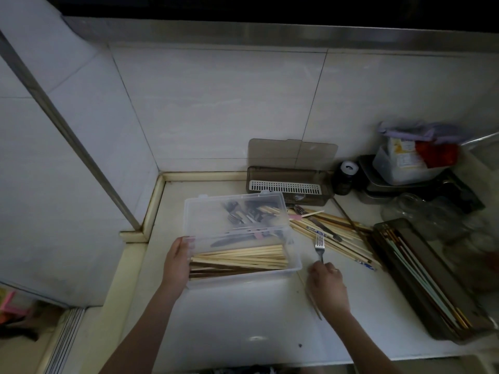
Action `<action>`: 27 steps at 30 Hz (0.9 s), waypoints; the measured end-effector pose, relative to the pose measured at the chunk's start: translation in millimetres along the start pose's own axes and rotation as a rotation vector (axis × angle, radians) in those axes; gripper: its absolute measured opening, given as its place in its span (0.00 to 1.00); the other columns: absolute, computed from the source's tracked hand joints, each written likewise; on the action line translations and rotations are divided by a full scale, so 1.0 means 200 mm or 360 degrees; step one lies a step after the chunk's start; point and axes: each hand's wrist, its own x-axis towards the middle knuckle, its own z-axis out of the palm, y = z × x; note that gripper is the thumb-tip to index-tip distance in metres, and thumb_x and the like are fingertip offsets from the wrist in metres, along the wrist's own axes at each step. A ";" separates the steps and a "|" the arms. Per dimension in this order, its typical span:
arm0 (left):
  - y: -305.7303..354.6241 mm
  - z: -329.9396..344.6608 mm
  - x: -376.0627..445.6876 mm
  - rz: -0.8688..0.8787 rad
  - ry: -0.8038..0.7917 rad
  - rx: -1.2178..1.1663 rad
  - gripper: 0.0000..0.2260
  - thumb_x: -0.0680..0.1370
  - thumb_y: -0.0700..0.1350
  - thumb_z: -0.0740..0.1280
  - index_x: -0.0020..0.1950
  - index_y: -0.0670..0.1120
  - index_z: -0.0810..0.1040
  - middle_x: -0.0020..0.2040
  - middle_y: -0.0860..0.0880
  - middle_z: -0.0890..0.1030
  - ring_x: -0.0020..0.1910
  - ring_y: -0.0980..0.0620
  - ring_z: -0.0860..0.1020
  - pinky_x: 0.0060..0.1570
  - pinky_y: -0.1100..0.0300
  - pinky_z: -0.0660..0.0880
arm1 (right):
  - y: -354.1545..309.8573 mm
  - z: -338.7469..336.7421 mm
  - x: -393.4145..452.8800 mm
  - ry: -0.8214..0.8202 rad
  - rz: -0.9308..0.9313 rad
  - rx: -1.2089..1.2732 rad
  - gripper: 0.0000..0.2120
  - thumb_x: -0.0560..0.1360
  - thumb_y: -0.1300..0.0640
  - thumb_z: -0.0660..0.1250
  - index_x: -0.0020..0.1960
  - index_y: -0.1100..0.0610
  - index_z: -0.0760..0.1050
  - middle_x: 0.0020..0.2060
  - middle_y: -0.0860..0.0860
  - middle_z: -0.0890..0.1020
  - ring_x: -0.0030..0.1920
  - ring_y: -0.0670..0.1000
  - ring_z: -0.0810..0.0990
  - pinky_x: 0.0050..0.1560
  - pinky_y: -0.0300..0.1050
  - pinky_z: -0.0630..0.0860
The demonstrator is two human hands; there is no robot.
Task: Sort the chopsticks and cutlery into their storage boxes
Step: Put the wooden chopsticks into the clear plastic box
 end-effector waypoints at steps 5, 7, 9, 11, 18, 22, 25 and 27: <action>0.00 0.00 0.00 -0.0008 0.0008 -0.0025 0.10 0.81 0.48 0.58 0.49 0.52 0.79 0.45 0.47 0.81 0.42 0.47 0.76 0.41 0.55 0.68 | -0.08 0.08 -0.04 -0.0219 0.0070 -0.0299 0.16 0.79 0.47 0.57 0.61 0.56 0.68 0.60 0.53 0.72 0.61 0.53 0.71 0.58 0.50 0.72; -0.01 0.00 0.01 -0.0010 0.0000 -0.0024 0.10 0.81 0.47 0.57 0.50 0.51 0.79 0.47 0.47 0.81 0.44 0.46 0.77 0.43 0.55 0.68 | -0.09 0.07 -0.03 -0.0257 0.0167 -0.0276 0.16 0.81 0.51 0.54 0.64 0.59 0.66 0.62 0.56 0.71 0.62 0.55 0.71 0.60 0.52 0.72; -0.02 0.00 0.01 -0.0012 -0.0001 -0.0026 0.10 0.81 0.47 0.57 0.51 0.51 0.79 0.49 0.47 0.81 0.45 0.46 0.77 0.44 0.55 0.68 | -0.10 0.05 -0.01 -0.0240 0.0204 -0.0263 0.16 0.80 0.56 0.54 0.66 0.61 0.65 0.62 0.57 0.72 0.61 0.56 0.73 0.60 0.52 0.73; -0.02 0.00 0.01 -0.0024 0.0006 -0.0037 0.10 0.81 0.48 0.57 0.52 0.50 0.79 0.49 0.46 0.81 0.44 0.46 0.77 0.43 0.55 0.68 | -0.10 0.02 0.01 -0.0190 0.0239 -0.0186 0.17 0.80 0.60 0.56 0.67 0.63 0.62 0.61 0.59 0.73 0.60 0.57 0.75 0.61 0.51 0.74; -0.01 0.00 0.00 0.0048 -0.0024 0.0098 0.10 0.81 0.41 0.57 0.55 0.47 0.77 0.49 0.48 0.78 0.46 0.48 0.76 0.40 0.58 0.68 | -0.06 -0.11 0.04 0.0188 0.0247 0.0237 0.08 0.80 0.58 0.55 0.58 0.50 0.67 0.46 0.53 0.79 0.44 0.54 0.79 0.48 0.54 0.79; -0.01 0.00 0.00 -0.0017 0.0005 -0.0022 0.11 0.81 0.47 0.57 0.53 0.48 0.79 0.49 0.46 0.81 0.47 0.44 0.78 0.44 0.55 0.69 | -0.12 -0.18 0.07 0.0427 0.0086 0.0623 0.09 0.81 0.56 0.56 0.56 0.51 0.74 0.42 0.50 0.78 0.42 0.52 0.76 0.41 0.45 0.72; -0.01 0.00 0.00 -0.0011 -0.0012 -0.0035 0.10 0.82 0.48 0.57 0.53 0.49 0.78 0.50 0.46 0.81 0.49 0.44 0.79 0.46 0.52 0.71 | -0.31 -0.26 0.07 0.0339 -0.0057 0.1181 0.09 0.81 0.59 0.55 0.51 0.51 0.73 0.38 0.50 0.77 0.39 0.47 0.75 0.42 0.42 0.72; 0.01 0.00 -0.01 0.0001 -0.0018 -0.0038 0.10 0.82 0.48 0.57 0.52 0.50 0.78 0.49 0.47 0.81 0.49 0.45 0.79 0.49 0.51 0.73 | -0.44 -0.31 0.06 0.0355 -0.0185 0.1366 0.10 0.81 0.61 0.54 0.50 0.51 0.73 0.37 0.50 0.77 0.38 0.45 0.76 0.44 0.38 0.75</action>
